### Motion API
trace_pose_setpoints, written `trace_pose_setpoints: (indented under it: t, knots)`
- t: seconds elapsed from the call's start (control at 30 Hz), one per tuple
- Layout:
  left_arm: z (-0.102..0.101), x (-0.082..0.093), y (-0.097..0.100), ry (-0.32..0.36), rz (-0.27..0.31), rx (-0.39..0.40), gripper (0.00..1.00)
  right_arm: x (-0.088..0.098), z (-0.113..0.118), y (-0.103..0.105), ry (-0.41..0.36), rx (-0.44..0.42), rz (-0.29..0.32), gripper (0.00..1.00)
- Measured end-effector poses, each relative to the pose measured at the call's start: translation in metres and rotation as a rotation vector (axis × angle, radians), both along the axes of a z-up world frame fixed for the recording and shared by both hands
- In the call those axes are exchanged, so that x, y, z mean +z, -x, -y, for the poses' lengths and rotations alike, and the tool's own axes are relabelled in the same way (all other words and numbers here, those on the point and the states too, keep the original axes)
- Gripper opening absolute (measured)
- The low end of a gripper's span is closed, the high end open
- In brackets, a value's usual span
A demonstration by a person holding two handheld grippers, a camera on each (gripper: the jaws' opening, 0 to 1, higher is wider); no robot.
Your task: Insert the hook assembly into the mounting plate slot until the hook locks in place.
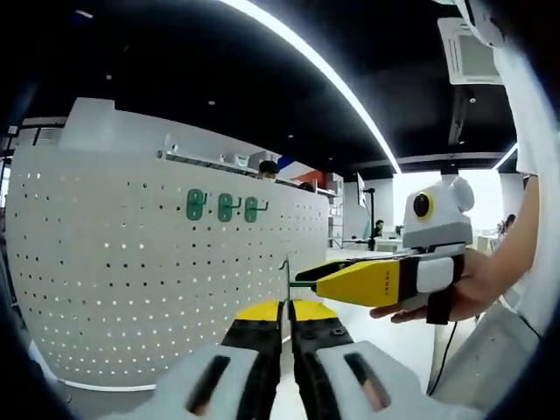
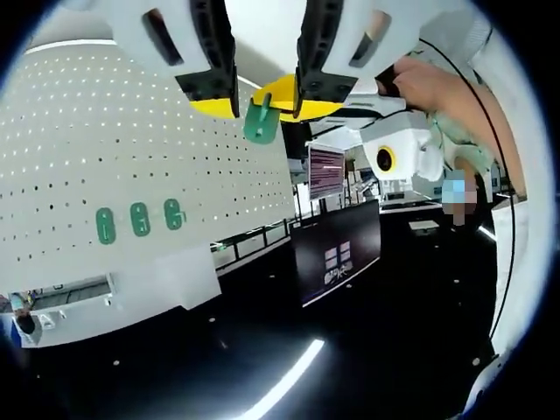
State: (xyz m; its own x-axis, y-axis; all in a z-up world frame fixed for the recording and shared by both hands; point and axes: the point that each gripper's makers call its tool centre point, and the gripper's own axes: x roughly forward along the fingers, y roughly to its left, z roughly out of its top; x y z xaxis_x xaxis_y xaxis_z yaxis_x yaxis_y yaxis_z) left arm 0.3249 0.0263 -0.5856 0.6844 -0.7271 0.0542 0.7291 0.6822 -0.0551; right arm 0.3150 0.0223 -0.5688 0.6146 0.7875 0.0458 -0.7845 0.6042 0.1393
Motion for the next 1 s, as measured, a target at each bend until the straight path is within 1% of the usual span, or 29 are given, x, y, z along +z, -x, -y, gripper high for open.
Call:
trace_pose_setpoints:
  t: [0.07, 0.2, 0.27, 0.37, 0.47, 0.5, 0.63, 0.87, 1.0]
  knots:
    - [0.0012, 0.0004, 0.0005, -0.002, 0.000, -0.002, 0.02, 0.0020, -0.0010, 0.0009, -0.014, 0.008, -0.003, 0.17]
    - [0.0030, 0.0033, 0.0015, 0.006, 0.006, -0.004, 0.02, 0.0030, -0.0012, -0.0008, -0.013, 0.000, 0.009, 0.15]
    - [0.0026, 0.0038, 0.0010, 0.012, 0.005, -0.003, 0.02, 0.0022, -0.0008, -0.0007, -0.013, -0.005, 0.002, 0.12]
    - [0.0028, 0.0039, 0.0014, 0.010, 0.006, -0.005, 0.02, 0.0020, -0.0002, -0.0008, 0.000, -0.015, 0.007, 0.09]
    - [0.0037, 0.0032, 0.0017, 0.003, 0.006, -0.003, 0.02, 0.0005, -0.0019, 0.0014, 0.020, -0.022, 0.026, 0.04]
    - [0.0043, 0.0027, 0.0021, -0.001, 0.004, -0.003, 0.02, 0.0003, -0.0008, -0.0003, 0.030, -0.036, 0.032, 0.04]
    - [0.0045, 0.0037, 0.0017, 0.000, 0.005, 0.000, 0.02, 0.0016, 0.0001, -0.0010, 0.025, -0.038, 0.034, 0.03]
    - [0.0067, 0.0056, 0.0012, -0.004, 0.009, -0.001, 0.02, 0.0035, 0.0017, -0.0019, 0.044, -0.063, 0.059, 0.02]
    - [0.0069, 0.0061, 0.0010, -0.006, 0.008, -0.002, 0.02, 0.0038, 0.0024, -0.0030, 0.042, -0.065, 0.053, 0.01]
